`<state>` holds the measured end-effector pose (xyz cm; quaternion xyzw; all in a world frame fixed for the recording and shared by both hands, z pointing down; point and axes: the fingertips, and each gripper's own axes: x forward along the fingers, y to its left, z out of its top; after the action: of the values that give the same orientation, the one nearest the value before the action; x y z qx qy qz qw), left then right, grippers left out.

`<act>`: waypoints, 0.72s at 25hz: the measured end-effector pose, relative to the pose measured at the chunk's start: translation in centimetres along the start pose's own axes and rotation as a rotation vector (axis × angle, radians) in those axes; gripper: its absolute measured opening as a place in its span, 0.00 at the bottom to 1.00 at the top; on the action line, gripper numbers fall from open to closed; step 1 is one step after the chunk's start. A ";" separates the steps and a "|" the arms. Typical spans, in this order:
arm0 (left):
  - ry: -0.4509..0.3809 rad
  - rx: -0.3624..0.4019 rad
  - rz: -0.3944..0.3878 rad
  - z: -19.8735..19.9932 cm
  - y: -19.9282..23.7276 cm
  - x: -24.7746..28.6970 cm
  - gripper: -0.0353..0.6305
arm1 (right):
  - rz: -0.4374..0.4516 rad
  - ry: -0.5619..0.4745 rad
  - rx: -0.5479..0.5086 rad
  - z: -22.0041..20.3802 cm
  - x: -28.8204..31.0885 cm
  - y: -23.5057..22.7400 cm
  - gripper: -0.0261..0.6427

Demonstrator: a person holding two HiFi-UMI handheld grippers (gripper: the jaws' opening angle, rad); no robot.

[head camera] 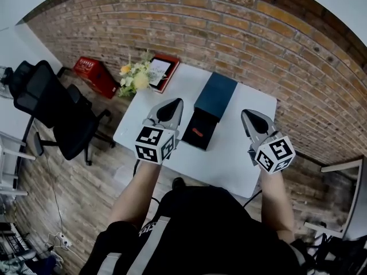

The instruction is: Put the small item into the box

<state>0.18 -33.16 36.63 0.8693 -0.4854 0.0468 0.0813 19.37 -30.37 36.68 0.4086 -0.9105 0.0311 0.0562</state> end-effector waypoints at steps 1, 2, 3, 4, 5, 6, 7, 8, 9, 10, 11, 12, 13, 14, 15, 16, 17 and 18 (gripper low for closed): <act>0.000 0.001 0.000 -0.1 -0.1 -0.1 0.06 | -0.005 -0.006 -0.004 0.0 -0.1 0.2 0.04; 0.001 0.005 0.001 -0.2 -0.1 -0.2 0.06 | -0.010 -0.012 -0.005 0.0 -0.2 0.3 0.04; 0.002 0.007 0.002 -0.3 -0.1 -0.2 0.06 | -0.013 -0.018 -0.003 0.0 -0.2 0.3 0.04; 0.003 0.004 0.003 -0.4 -0.1 -0.3 0.06 | -0.014 -0.025 0.002 0.0 -0.2 0.4 0.04; 0.003 -0.002 0.004 -0.5 -0.1 -0.3 0.06 | -0.014 -0.030 0.009 0.0 -0.2 0.4 0.04; 0.005 -0.012 0.004 -0.7 -0.1 -0.4 0.06 | -0.012 -0.034 0.021 -0.2 -0.2 0.4 0.04; 0.009 -0.021 0.006 -1.0 -0.1 -0.5 0.06 | -0.010 -0.039 0.036 -0.4 -0.3 0.5 0.04; 0.013 -0.028 0.008 -1.3 0.0 -0.5 0.06 | -0.010 -0.042 0.052 -0.6 -0.3 0.6 0.04; 0.019 -0.032 0.010 -1.6 0.0 -0.6 0.06 | -0.012 -0.042 0.068 -0.9 -0.3 0.7 0.04; 0.024 -0.035 0.011 -1.9 0.0 -0.6 0.06 | -0.016 -0.040 0.080 -1.2 -0.3 0.7 0.04; 0.029 -0.036 0.012 -2.2 0.0 -0.7 0.06 | -0.021 -0.034 0.088 -1.5 -0.2 0.7 0.04; 0.033 -0.037 0.013 -2.4 0.1 -0.7 0.06 | -0.027 -0.025 0.093 -1.9 -0.2 0.7 0.04; 0.036 -0.038 0.015 -2.6 0.2 -0.7 0.06 | -0.030 -0.016 0.096 -2.3 -0.2 0.7 0.04; 0.039 -0.038 0.017 -2.8 0.3 -0.8 0.06 | -0.031 -0.008 0.098 -2.6 -0.1 0.7 0.04; 0.041 -0.039 0.019 -3.0 0.4 -0.8 0.06 | -0.029 -0.002 0.100 -2.8 0.0 0.7 0.04; 0.044 -0.040 0.020 -3.1 0.6 -0.8 0.06 | -0.027 0.004 0.102 -2.9 0.1 0.7 0.04; 0.046 -0.041 0.021 -3.3 0.6 -0.8 0.06 | -0.026 0.010 0.105 -3.0 0.2 0.6 0.04; 0.049 -0.043 0.020 -3.3 0.7 -0.7 0.06 | -0.027 0.015 0.108 -3.0 0.3 0.5 0.04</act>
<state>-0.81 -32.27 39.85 0.8609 -0.4930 0.0582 0.1115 19.06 -29.92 39.65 0.4228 -0.9015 0.0825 0.0413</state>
